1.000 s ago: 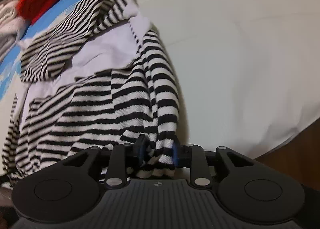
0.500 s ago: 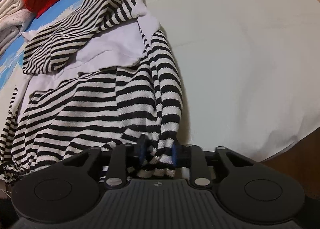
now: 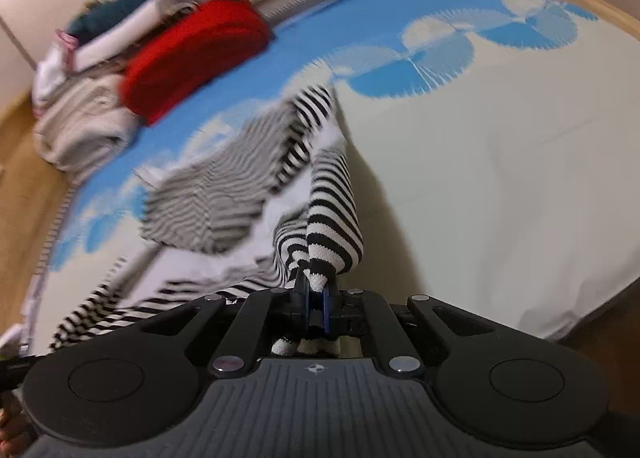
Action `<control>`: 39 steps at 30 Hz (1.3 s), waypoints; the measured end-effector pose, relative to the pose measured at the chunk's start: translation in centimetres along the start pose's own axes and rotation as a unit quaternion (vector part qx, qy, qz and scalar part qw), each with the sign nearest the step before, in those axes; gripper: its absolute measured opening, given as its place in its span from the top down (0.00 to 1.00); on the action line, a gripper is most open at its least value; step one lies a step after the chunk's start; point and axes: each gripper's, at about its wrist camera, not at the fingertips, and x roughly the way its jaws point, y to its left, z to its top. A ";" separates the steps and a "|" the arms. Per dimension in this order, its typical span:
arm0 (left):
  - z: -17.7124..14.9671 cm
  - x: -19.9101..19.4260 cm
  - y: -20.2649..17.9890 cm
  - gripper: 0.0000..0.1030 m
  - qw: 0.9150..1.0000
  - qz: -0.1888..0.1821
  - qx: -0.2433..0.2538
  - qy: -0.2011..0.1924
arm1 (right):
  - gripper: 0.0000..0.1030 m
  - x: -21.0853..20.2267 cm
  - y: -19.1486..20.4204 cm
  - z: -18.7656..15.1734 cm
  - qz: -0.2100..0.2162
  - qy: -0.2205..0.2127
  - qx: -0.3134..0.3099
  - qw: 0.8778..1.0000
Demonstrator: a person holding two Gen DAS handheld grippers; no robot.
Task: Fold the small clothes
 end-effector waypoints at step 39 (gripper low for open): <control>17.6 20.2 1.5 0.42 0.985 0.051 0.162 -0.009 | 0.46 23.6 6.6 10.1 -0.044 0.016 -0.323 0.945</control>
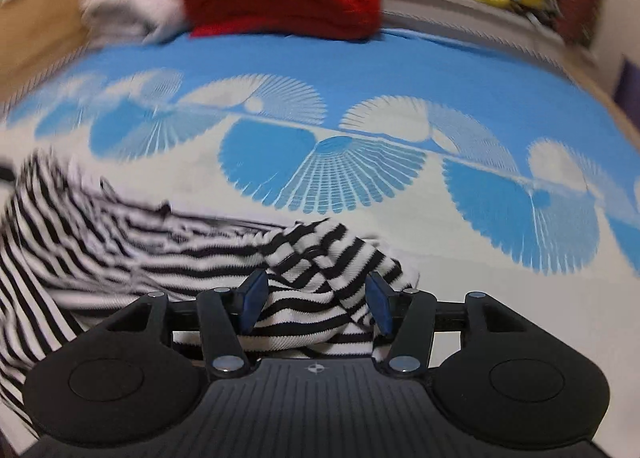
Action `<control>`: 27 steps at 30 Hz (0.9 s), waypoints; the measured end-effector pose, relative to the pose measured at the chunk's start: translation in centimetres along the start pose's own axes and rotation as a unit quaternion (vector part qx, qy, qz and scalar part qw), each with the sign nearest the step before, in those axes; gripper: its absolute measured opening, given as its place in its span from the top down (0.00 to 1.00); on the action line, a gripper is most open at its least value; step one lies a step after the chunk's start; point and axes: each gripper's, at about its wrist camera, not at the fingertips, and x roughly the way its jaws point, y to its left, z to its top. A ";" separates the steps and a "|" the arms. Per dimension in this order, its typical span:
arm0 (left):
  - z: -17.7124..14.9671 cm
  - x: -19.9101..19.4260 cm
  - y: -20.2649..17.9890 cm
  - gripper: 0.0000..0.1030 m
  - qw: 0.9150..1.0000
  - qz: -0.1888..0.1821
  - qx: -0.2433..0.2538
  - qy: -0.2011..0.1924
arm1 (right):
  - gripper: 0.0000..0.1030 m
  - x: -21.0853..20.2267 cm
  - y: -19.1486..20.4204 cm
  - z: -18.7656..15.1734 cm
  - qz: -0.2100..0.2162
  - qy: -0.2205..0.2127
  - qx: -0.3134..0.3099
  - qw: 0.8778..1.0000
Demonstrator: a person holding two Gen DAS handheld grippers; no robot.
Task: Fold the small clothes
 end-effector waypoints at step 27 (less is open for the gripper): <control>4.7 5.9 4.9 0.56 0.991 0.017 -0.130 0.027 | 0.52 2.6 -7.1 6.7 0.053 -0.057 0.200 0.977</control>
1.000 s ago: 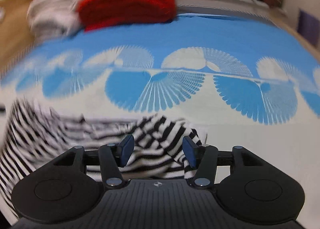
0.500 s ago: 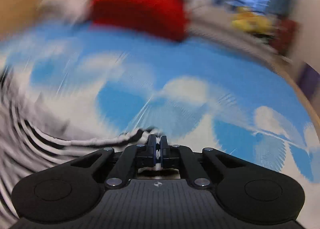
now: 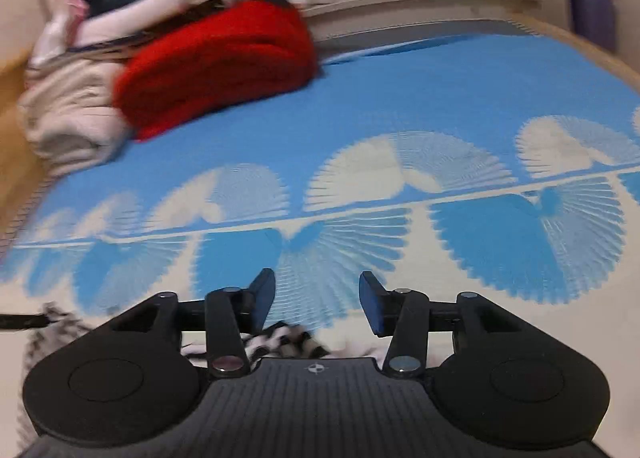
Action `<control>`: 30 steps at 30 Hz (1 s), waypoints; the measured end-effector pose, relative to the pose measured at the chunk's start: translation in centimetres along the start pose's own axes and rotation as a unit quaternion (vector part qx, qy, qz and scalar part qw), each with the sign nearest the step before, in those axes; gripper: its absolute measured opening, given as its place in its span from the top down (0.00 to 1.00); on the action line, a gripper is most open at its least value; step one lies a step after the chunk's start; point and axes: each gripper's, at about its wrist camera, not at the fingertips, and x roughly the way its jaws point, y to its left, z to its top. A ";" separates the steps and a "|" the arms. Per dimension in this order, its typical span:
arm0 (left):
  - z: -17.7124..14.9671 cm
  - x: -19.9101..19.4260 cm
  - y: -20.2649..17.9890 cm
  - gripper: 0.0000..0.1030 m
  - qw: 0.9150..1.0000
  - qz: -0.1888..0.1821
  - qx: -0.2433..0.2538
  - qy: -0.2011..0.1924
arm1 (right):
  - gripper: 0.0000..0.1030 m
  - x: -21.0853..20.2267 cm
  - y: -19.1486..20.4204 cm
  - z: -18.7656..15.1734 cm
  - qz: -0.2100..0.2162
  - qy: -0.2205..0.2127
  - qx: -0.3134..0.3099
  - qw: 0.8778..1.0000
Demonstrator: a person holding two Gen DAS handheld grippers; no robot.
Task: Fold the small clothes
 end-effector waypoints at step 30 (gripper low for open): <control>-4.6 -12.1 1.7 0.56 0.999 -0.013 -0.033 -0.006 | 0.52 -7.9 -0.6 -1.7 -0.098 0.017 0.029 0.995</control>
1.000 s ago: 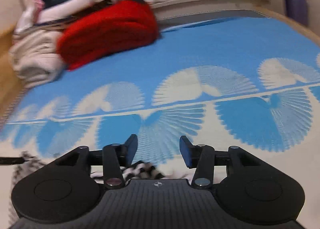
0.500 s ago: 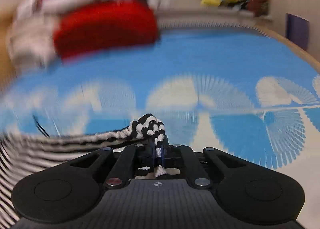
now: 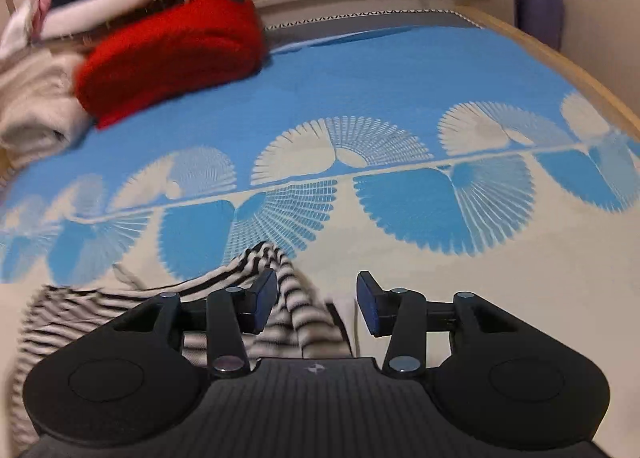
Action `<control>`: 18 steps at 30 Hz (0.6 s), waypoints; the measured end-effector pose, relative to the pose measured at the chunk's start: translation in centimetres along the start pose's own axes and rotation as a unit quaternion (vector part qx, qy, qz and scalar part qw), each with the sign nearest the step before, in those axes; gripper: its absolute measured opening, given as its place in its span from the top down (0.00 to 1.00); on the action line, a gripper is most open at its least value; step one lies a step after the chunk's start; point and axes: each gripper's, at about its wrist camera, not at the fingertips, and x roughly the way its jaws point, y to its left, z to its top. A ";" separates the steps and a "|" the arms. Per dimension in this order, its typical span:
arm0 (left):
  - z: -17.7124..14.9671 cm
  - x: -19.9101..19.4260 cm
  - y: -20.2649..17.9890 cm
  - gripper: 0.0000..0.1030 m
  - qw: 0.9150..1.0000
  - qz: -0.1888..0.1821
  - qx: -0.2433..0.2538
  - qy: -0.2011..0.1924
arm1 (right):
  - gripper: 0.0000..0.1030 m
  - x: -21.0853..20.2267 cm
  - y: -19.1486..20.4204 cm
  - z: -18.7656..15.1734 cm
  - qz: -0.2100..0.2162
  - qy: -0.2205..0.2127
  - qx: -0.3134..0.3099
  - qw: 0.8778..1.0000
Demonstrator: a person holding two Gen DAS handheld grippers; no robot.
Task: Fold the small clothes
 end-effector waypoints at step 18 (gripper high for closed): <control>-9.9 5.2 4.5 0.60 0.983 0.018 -0.108 0.149 | 0.50 0.1 -3.2 -11.6 0.001 0.155 0.040 0.987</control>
